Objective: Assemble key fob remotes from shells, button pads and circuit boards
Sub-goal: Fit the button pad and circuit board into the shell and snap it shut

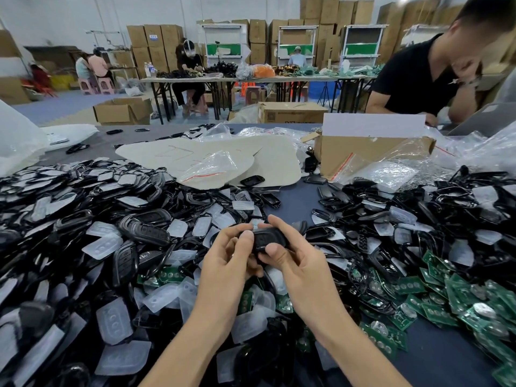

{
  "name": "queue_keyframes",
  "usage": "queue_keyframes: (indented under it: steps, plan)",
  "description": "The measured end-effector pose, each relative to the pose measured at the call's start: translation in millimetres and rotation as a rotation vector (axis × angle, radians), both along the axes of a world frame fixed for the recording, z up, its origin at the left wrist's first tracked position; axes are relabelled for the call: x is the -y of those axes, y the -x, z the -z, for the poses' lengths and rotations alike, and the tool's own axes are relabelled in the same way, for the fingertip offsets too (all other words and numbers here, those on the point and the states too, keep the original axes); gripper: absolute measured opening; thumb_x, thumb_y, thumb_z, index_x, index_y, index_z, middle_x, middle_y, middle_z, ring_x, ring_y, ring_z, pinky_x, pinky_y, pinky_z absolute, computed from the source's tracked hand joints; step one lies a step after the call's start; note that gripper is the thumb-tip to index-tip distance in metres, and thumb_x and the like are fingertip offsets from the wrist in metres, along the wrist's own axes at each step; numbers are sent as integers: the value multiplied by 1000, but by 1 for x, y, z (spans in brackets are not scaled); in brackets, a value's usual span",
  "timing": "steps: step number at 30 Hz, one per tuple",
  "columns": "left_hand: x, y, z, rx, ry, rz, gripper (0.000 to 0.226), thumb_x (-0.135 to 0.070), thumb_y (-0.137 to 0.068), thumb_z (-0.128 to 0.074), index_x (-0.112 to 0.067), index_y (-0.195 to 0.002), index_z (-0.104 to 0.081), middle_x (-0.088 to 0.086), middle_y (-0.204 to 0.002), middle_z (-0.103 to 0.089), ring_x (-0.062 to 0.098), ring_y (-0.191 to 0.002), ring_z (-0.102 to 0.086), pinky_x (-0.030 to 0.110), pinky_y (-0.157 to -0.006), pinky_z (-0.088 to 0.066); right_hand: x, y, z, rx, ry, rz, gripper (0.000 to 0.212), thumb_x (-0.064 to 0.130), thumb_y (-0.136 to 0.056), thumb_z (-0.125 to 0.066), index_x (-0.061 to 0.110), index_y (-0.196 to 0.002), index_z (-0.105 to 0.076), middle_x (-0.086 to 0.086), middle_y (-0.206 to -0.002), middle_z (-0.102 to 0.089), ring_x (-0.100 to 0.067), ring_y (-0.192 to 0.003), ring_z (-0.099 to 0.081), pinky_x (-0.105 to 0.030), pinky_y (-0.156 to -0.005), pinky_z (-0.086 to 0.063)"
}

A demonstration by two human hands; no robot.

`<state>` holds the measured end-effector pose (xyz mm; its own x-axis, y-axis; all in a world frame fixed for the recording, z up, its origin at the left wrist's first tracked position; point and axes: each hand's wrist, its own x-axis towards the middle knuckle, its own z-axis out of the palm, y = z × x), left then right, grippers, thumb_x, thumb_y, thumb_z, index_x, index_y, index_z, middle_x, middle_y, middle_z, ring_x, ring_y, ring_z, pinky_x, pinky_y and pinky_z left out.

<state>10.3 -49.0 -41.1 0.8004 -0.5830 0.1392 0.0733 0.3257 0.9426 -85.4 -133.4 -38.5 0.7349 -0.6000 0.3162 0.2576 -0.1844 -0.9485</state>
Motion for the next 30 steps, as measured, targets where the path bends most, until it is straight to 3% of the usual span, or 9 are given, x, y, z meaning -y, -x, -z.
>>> queue_keyframes:
  steps: [2, 4, 6, 9, 14, 25, 30]
  plan:
    - [1, 0, 0, -40, 21, 33, 23, -16, -100, -55, -26, -89, -73, 6, -70, -60, 12, -54, -54, 25, -51, -49, 0, 1, 1, -27, 51, 27, 34, 51, -94, -59, 64, -125, -56, 21, -117, -71, -8, -107, -71, -36, -94, -56]
    - [0, 0, 1, -31, 25, 51, 19, -19, -99, -57, -26, -90, -73, 4, -70, -60, 12, -57, -55, 26, -53, -50, 0, 0, 2, -17, 57, 36, 33, 43, -97, -58, 65, -123, -57, 23, -116, -71, -8, -105, -71, -30, -92, -57]
    - [0, 0, 0, -18, 34, 72, 12, -27, -92, -62, -23, -94, -73, 3, -77, -66, 14, -61, -58, 26, -57, -52, -1, 0, 0, 19, -17, 20, 37, 25, -103, -56, 56, -122, -63, 19, -115, -72, -11, -104, -72, -23, -88, -57]
    - [0, 1, -1, -6, 54, 88, 18, -30, -84, -66, -21, -97, -74, 4, -89, -72, 15, -66, -64, 25, -63, -56, -1, 0, -7, 85, -218, -40, 44, 6, -104, -50, 42, -111, -75, 10, -114, -74, -12, -104, -72, -17, -85, -55]
    - [-2, 1, -1, 77, 34, 48, 16, -25, -85, -64, -27, -96, -76, 3, -97, -75, 15, -71, -68, 24, -69, -58, 2, -2, -8, 142, -448, -92, 35, 8, -103, -49, 26, -106, -79, -5, -118, -74, -22, -112, -70, -23, -87, -56]
    - [-4, 0, -3, 67, 14, 38, 21, -30, -83, -67, -28, -100, -78, 4, -99, -76, 9, -76, -65, 21, -69, -55, -4, 0, -8, 159, -217, -5, 35, 8, -104, -46, 28, -110, -75, 6, -113, -73, -12, -115, -67, -19, -90, -54]
    - [-7, 3, -5, 184, -4, -25, 18, -33, -84, -65, -33, -99, -75, 1, -100, -76, 14, -79, -67, 22, -69, -55, -6, 2, -9, 173, -164, -10, 29, 8, -104, -47, 22, -112, -71, 5, -111, -71, -15, -113, -68, -23, -89, -56]
